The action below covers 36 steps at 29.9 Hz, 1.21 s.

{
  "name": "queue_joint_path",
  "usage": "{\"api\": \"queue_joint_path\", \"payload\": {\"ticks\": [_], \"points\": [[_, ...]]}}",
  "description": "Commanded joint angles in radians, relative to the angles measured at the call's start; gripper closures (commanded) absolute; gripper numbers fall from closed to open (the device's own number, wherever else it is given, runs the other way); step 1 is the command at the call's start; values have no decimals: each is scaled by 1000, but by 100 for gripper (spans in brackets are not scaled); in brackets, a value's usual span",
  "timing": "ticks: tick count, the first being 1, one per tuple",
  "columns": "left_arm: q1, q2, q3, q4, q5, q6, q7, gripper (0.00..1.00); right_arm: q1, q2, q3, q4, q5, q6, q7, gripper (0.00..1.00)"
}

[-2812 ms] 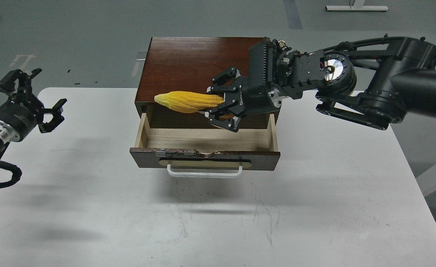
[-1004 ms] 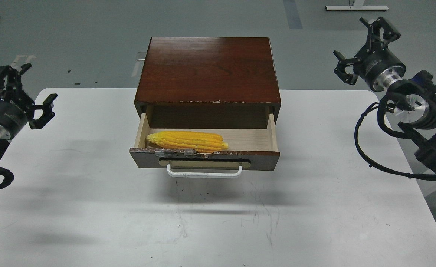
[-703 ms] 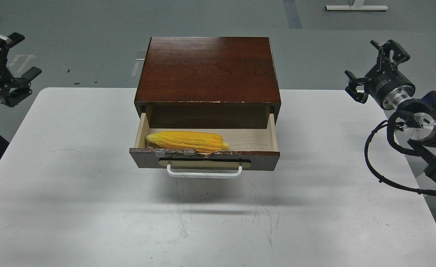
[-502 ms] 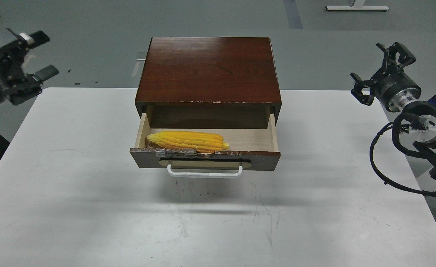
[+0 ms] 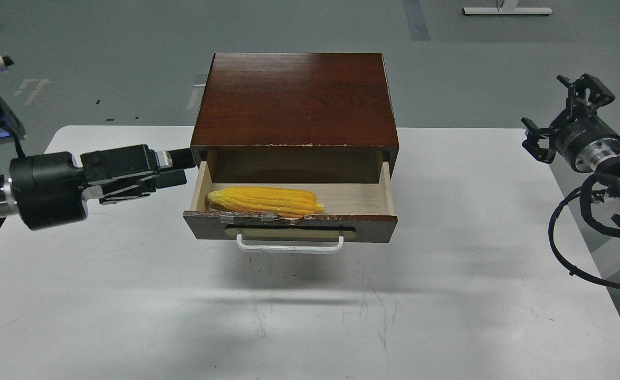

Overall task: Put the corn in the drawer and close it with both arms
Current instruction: 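Swing the left gripper down toward the drawer front near the handle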

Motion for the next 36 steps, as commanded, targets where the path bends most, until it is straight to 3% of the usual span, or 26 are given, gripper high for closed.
{"api": "queue_joint_path", "payload": {"ticks": [1,2,17,28,36], "points": [[-1,-1,13,-1,124,28,0,79,-1,-2,2,-2,-5,0,0,4],[-2,8,17,-1,131,32,0,100,-1,-2,2,-2,-9,0,0,4],[-2,39,19,-2,137,0,0,100,-4,6,-61,-5,-23,0,5,4],[7,-118,279,-1,192,0,0,100,-8,12,-87,-60,-25,-5,14,4],[12,-213,313,24,215,0,0,100,-18,12,-87,-71,-71,-5,15,4]]}}
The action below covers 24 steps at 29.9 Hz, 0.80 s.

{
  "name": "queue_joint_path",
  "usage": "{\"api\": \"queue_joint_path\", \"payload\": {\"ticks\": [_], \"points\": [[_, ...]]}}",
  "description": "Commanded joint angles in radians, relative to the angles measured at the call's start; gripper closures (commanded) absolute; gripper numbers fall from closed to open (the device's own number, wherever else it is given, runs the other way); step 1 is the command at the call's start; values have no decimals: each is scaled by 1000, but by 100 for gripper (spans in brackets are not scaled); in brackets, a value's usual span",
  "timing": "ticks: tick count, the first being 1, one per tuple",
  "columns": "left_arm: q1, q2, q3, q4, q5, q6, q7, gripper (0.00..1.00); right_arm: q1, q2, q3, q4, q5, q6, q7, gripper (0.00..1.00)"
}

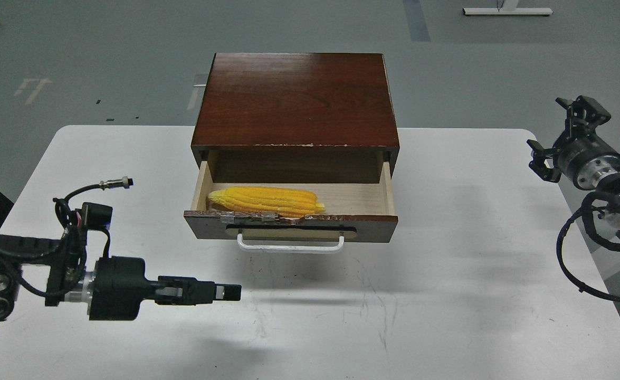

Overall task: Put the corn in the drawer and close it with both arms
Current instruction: 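Swing the left gripper down toward the drawer front near the handle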

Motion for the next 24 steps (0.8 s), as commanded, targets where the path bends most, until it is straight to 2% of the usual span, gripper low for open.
{"api": "queue_joint_path", "payload": {"ticks": [1,8,15,22,24], "points": [[2,-43,3,21,3,0,0,100,-7,0,1,-11,-9,0,0,4],[7,-132,3,91,-5,0,0,100,-10,2,0,-17,-13,0,0,4],[31,-138,0,96,-16,3,0,100,-11,11,0,-17,-38,-1,0,4],[31,-169,-2,107,-114,154,0,100,-19,28,0,-41,-41,0,0,4],[31,-169,-3,105,-157,162,0,100,-19,31,0,-46,-43,0,0,4]]}}
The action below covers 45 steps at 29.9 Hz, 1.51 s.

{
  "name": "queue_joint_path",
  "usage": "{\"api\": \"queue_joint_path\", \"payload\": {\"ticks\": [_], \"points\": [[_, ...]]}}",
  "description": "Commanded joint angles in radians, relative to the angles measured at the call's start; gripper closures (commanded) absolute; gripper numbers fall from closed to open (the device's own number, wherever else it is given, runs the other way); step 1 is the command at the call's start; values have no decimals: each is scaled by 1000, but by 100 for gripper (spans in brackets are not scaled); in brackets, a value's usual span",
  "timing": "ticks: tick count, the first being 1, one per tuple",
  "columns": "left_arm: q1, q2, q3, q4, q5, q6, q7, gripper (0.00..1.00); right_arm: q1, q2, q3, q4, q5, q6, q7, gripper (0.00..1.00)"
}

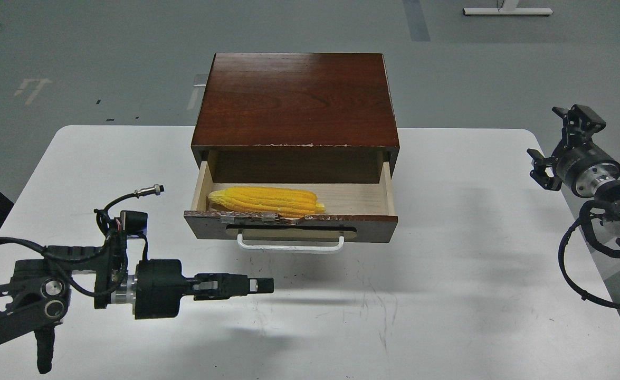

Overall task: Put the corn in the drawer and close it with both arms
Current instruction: 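Swing the left gripper down toward the drawer front near the handle, then push the drawer front with the left gripper into the cabinet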

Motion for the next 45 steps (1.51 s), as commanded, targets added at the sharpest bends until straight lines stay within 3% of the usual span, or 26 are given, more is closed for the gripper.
{"api": "queue_joint_path", "payload": {"ticks": [1,45], "points": [[0,-4,1,0,-66,29,0,100,-1,5,0,-9,-1,1,0,4],[-67,-159,36,161,-64,35,0,100,-20,13,0,-23,-1,3,0,4]]}}
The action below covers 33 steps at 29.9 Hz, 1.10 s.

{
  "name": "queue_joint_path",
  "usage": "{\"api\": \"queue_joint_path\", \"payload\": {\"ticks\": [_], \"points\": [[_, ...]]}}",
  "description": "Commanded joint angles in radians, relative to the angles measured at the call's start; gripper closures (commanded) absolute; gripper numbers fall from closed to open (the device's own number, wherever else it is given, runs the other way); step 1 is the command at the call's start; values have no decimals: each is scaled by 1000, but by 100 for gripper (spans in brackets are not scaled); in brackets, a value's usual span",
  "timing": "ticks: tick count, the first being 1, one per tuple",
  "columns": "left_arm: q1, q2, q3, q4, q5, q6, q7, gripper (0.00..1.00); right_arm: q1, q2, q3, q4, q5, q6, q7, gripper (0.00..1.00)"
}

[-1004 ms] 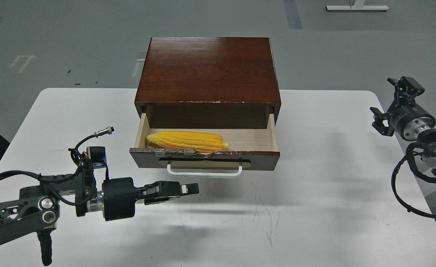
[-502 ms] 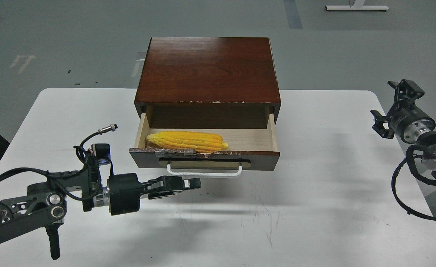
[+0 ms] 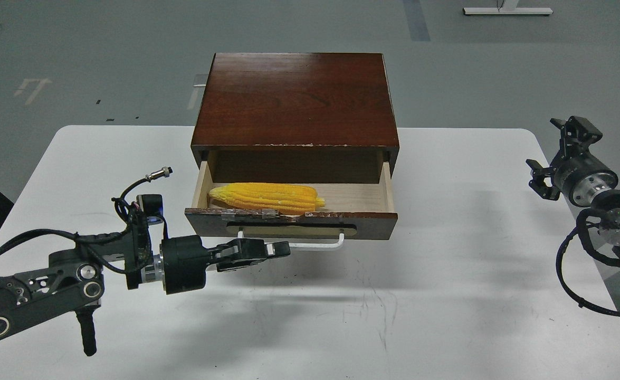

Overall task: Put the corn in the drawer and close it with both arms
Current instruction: 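Push the drawer front with the left gripper into the cabinet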

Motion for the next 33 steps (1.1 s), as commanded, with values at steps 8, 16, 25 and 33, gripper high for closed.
{"api": "queue_joint_path", "payload": {"ticks": [8,16,25,33], "points": [[-13,-21,11,0,6,-28,0,100,0,-2,0,0,0,3,0,4],[-15,-1,11,-8,5,-56,0,100,0,0,0,2,0,3,0,4],[-24,-13,12,52,5,-54,0,100,1,0,0,2,-1,3,0,4],[-44,-15,12,58,3,-53,0,100,-2,0,-1,0,-1,3,0,4]]}}
